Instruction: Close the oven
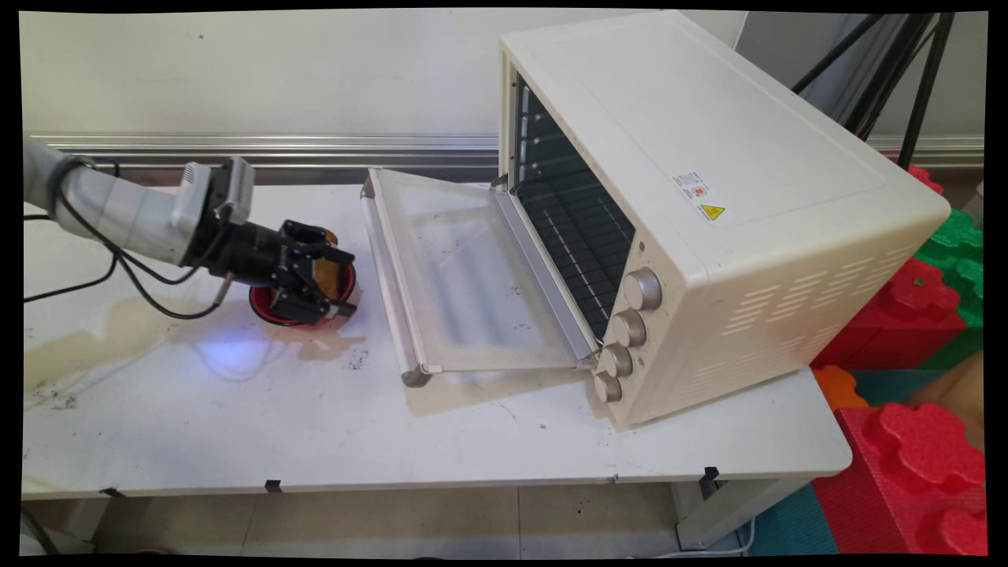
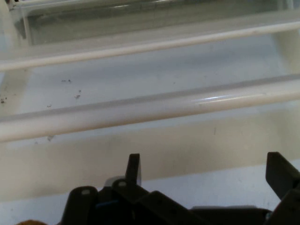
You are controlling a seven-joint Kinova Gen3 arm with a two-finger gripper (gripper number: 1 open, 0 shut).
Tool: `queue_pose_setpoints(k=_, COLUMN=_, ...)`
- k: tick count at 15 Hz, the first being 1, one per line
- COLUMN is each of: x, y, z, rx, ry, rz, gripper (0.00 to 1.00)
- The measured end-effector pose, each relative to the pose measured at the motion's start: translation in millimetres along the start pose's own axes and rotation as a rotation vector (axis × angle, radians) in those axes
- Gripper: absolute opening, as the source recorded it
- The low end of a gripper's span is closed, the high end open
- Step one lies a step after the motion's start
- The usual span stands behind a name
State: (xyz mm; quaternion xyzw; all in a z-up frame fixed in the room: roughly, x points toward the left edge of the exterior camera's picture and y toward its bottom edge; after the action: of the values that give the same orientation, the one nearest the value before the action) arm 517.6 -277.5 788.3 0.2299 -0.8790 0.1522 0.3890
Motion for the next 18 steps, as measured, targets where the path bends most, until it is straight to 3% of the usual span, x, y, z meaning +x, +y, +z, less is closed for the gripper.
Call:
queue_pose_setpoints(k=10, x=-1.5, y=8.9, z=33.5, rx=-0.005, ry=-0.018, rz=-0.001, gripper=1.00)
queue_pose_setpoints(k=11, x=-1.8, y=9.5, z=35.6, rx=-0.005, ry=-0.019, rz=0.001, gripper=0.00)
queue_pose_setpoints(k=18, x=-1.0, y=12.1, z=46.5, rx=-0.005, ry=-0.016, rz=0.003, gripper=0.00)
